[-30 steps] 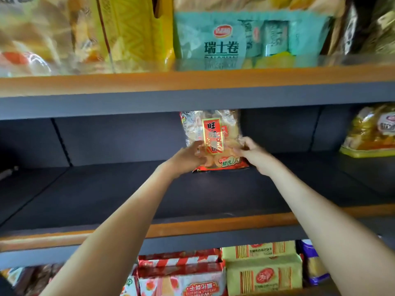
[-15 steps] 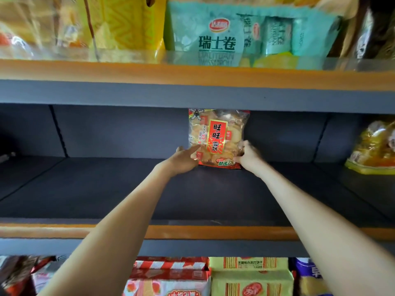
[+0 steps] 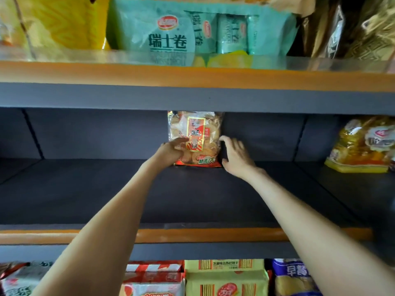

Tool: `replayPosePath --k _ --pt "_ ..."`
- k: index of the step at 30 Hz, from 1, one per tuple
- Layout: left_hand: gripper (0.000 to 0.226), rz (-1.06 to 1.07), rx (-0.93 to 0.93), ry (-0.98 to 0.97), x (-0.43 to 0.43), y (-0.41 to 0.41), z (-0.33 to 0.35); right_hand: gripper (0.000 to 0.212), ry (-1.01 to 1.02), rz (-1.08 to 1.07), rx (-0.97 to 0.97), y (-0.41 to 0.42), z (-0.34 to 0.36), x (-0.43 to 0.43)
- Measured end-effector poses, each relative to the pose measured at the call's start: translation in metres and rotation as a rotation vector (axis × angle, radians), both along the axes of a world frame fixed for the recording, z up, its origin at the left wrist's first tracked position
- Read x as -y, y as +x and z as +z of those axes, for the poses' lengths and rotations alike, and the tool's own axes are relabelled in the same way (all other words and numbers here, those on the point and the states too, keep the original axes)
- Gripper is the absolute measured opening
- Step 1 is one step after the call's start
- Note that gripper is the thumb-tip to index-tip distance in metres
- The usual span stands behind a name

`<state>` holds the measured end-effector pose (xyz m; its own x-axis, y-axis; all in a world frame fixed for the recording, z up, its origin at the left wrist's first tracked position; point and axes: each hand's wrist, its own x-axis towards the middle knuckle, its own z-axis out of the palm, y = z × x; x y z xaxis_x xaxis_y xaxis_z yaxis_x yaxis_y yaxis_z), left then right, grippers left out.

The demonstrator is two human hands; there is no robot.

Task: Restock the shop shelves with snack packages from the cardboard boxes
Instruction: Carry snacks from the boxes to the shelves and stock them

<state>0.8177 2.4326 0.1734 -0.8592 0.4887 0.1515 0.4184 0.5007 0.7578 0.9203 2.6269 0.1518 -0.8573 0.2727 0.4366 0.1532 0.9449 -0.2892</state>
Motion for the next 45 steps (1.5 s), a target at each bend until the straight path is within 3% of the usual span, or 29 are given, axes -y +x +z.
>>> replayPosePath --k 2,4,11,16,20,24,26,30,36,41,45 --pt "0.058 -0.031 0.008 -0.053 -0.009 0.003 0.001 0.071 -0.052 0.087 0.191 0.003 -0.003 -0.002" --pt "0.057 -0.053 -0.004 -0.102 -0.02 0.005 -0.002 0.072 -0.177 0.059 0.257 0.004 -0.006 -0.007" --pt "0.052 -0.096 -0.034 -0.144 -0.034 0.024 -0.005 0.08 -0.256 -0.006 0.295 0.02 -0.005 -0.014" --pt "0.047 -0.075 -0.114 -0.152 -0.018 0.051 0.004 0.063 -0.197 0.0 0.16 0.032 0.011 0.019" --pt "0.042 -0.002 -0.129 0.011 0.031 0.084 0.002 0.03 -0.216 0.173 -0.056 0.051 0.019 0.091" --pt "0.028 0.104 -0.086 0.291 0.129 0.134 -0.022 0.02 -0.383 0.429 -0.207 0.083 0.006 0.184" --pt "0.023 0.207 -0.021 0.386 0.185 0.166 -0.038 0.016 -0.49 0.537 -0.188 0.097 -0.007 0.231" --pt "0.015 0.498 0.176 0.381 0.29 0.229 -0.096 0.012 -0.587 0.713 0.106 0.111 -0.049 0.324" --pt "0.007 1.1 0.433 0.489 0.406 0.35 -0.204 0.02 -0.52 0.884 0.575 0.144 -0.13 0.453" --pt "0.026 1.575 0.619 0.496 0.443 0.472 -0.267 0.028 -0.4 1.014 0.959 0.183 -0.207 0.544" --pt "0.028 1.963 0.601 0.564 0.446 0.563 -0.291 0.026 -0.268 1.193 1.219 0.231 -0.242 0.608"
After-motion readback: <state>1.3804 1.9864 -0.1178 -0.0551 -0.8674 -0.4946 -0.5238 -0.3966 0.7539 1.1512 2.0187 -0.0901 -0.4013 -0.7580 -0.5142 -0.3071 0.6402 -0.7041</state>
